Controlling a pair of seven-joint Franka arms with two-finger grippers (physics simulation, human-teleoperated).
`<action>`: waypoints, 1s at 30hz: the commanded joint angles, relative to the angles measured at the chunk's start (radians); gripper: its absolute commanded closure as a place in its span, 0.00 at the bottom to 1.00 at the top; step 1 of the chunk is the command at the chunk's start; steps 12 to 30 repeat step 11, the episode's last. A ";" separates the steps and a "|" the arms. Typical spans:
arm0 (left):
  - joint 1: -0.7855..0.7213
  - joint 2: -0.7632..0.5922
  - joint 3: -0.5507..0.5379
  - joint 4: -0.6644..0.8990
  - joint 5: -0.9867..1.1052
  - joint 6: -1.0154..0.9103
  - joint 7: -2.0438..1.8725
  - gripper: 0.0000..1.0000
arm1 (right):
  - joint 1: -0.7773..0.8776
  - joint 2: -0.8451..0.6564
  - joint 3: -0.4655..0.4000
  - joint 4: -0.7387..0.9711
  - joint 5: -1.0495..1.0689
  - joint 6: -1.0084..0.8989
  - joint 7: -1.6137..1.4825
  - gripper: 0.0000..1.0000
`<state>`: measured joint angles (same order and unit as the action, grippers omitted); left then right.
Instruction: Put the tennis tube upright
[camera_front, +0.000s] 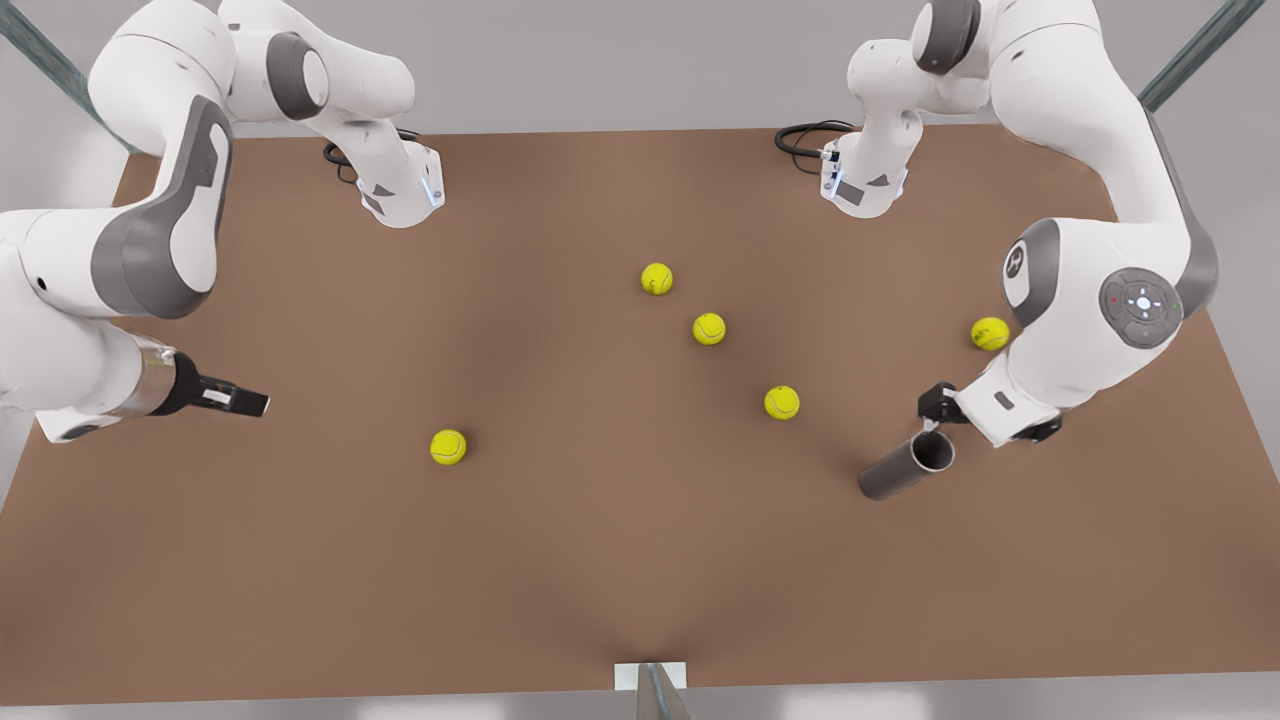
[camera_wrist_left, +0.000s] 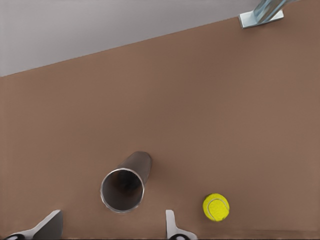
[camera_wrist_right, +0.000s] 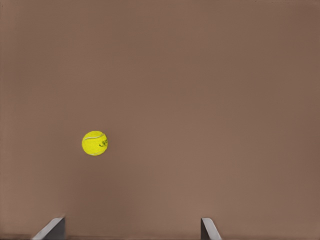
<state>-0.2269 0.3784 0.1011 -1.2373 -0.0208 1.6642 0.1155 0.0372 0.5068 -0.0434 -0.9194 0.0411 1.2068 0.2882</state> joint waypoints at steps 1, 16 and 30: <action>0.000 -0.053 -0.001 -0.001 0.071 -0.170 -0.134 0.00 | 0.003 -0.002 0.010 0.002 0.008 -0.012 0.000 0.00; 0.014 -0.156 -0.001 -0.094 0.071 -0.190 -0.131 0.00 | 0.009 -0.002 0.027 0.008 0.026 -0.026 -0.040 0.00; 0.014 -0.156 -0.001 -0.094 0.071 -0.190 -0.131 0.00 | 0.009 -0.002 0.027 0.008 0.026 -0.026 -0.040 0.00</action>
